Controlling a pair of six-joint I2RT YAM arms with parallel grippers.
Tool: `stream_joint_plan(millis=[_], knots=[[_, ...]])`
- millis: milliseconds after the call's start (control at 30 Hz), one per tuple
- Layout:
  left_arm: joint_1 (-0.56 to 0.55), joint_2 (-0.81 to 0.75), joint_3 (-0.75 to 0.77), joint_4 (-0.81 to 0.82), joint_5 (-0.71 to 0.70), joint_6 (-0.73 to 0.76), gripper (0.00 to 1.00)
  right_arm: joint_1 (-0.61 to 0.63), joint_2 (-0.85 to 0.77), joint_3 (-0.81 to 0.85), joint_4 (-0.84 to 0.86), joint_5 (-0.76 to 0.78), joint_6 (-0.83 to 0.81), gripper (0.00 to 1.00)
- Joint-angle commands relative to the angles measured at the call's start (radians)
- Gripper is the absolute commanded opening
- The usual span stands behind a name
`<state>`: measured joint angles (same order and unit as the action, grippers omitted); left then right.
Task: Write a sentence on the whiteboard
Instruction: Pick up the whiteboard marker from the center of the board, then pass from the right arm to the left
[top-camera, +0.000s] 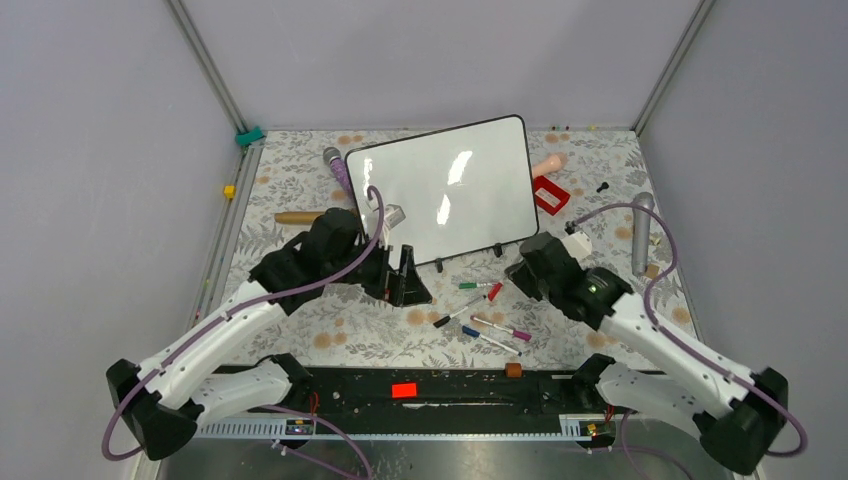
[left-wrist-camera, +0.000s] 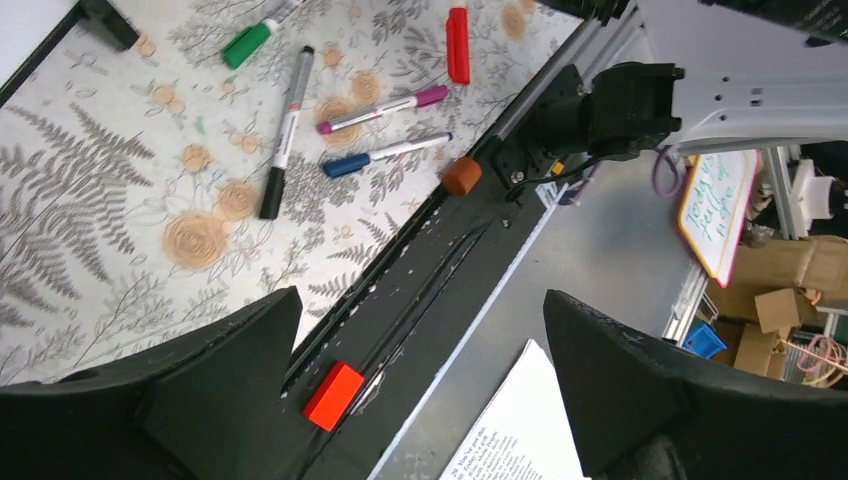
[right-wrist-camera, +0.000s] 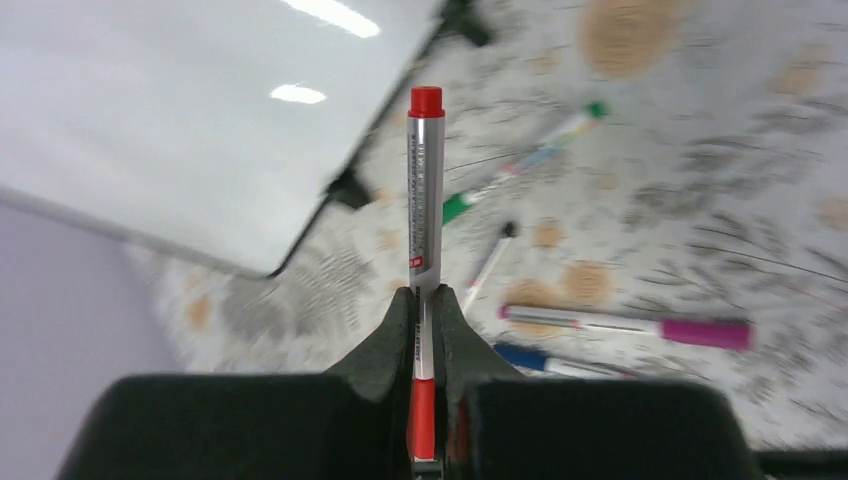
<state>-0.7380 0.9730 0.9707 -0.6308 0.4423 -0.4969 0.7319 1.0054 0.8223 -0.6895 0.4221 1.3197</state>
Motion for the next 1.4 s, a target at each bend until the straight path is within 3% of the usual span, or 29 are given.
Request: stream_joint_plan(millis=[0,233,367,667,767,833,867,900,933,967,1033,1067,1100,1167,1267,1367], knots=[[-0.005,0.038,0.05,0.178,0.122,-0.063,0.93,-0.005,-0.172,-0.13,0.506,-0.222,-0.278,0.0],[-0.019,0.137,0.032,0.448,0.221,-0.238,0.85,-0.003,-0.153,-0.08,0.806,-0.538,-0.42,0.0],[-0.029,0.194,0.065,0.509,0.241,-0.282,0.77,-0.003,-0.155,-0.085,0.913,-0.547,-0.414,0.0],[-0.031,0.233,0.086,0.531,0.239,-0.301,0.51,-0.002,-0.156,-0.088,0.951,-0.558,-0.386,0.0],[-0.031,0.225,0.073,0.55,0.235,-0.308,0.34,-0.002,-0.157,-0.105,0.964,-0.563,-0.368,0.0],[-0.031,0.219,0.061,0.567,0.233,-0.313,0.07,-0.002,-0.162,-0.113,0.964,-0.563,-0.36,0.0],[-0.031,0.218,0.059,0.572,0.232,-0.314,0.0,-0.002,-0.166,-0.116,0.962,-0.565,-0.358,0.0],[-0.031,0.216,0.057,0.572,0.235,-0.311,0.0,-0.003,-0.169,-0.116,0.957,-0.568,-0.358,0.0],[-0.031,0.216,0.059,0.567,0.239,-0.302,0.0,-0.003,-0.174,-0.112,0.938,-0.571,-0.361,0.05],[-0.031,0.211,0.064,0.543,0.242,-0.28,0.0,-0.002,-0.179,-0.102,0.906,-0.573,-0.374,0.21],[-0.031,0.2,0.078,0.477,0.249,-0.21,0.0,-0.002,-0.199,-0.062,0.783,-0.567,-0.419,0.68],[-0.032,0.191,0.088,0.436,0.258,-0.161,0.0,-0.005,-0.209,-0.034,0.715,-0.565,-0.455,0.85],[-0.031,0.184,0.099,0.379,0.268,-0.107,0.0,-0.011,-0.216,0.01,0.617,-0.574,-0.493,0.95],[-0.032,0.17,0.116,0.268,0.288,0.009,0.0,-0.035,-0.223,0.073,0.484,-0.64,-0.567,0.99],[-0.031,0.137,0.106,0.156,0.36,0.15,0.0,-0.115,-0.193,0.19,0.289,-0.82,-0.651,0.96],[-0.047,0.081,0.055,0.143,0.387,0.239,0.0,-0.208,-0.138,0.291,0.122,-1.019,-0.708,0.95]])
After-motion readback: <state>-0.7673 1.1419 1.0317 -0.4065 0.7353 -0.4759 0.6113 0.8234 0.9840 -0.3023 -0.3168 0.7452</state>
